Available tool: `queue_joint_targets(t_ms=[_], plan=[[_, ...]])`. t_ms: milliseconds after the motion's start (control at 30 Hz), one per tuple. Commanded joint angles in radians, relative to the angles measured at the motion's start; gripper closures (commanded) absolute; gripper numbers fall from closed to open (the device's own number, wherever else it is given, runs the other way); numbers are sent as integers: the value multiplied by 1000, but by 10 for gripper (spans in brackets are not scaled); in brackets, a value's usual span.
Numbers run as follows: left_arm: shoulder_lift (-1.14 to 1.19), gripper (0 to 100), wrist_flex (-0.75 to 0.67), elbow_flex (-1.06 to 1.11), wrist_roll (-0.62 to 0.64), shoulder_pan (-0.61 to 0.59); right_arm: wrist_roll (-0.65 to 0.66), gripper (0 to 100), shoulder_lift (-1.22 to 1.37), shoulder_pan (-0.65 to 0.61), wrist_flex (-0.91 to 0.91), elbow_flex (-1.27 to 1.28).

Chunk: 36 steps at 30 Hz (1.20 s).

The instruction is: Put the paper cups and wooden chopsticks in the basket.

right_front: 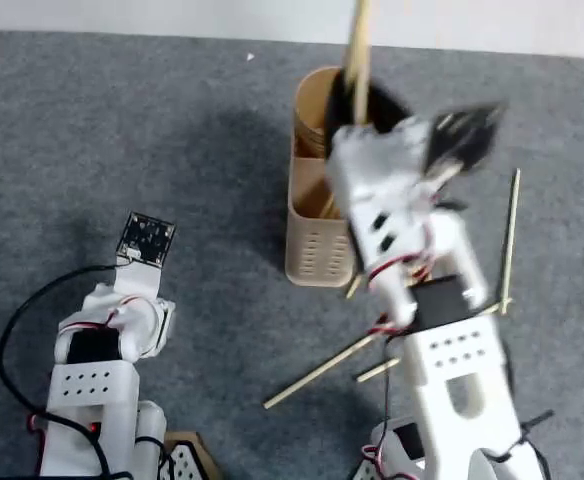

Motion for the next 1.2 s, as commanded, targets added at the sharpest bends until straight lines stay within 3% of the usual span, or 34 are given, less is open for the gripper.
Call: queue_joint_targets(t_ms=[0,267,433,633,867,1167], plan=[[-12,797,-17,-5,-8,12,63,992,-45,-36,-76,85],[-12,797,-17,-5,-11,12,68,983,-54,25,-73,189],[-12,797,-17,-5,-11,12,69,897,-54,36,-67,196],[-12,797,-17,-5,-11,12,72,889,-56,77,-61,188],[-12,797,-17,-5,-11,12,207,889,-137,104,142,73],[-12,797,-17,-7,-11,12,348,889,-361,314,456,27]])
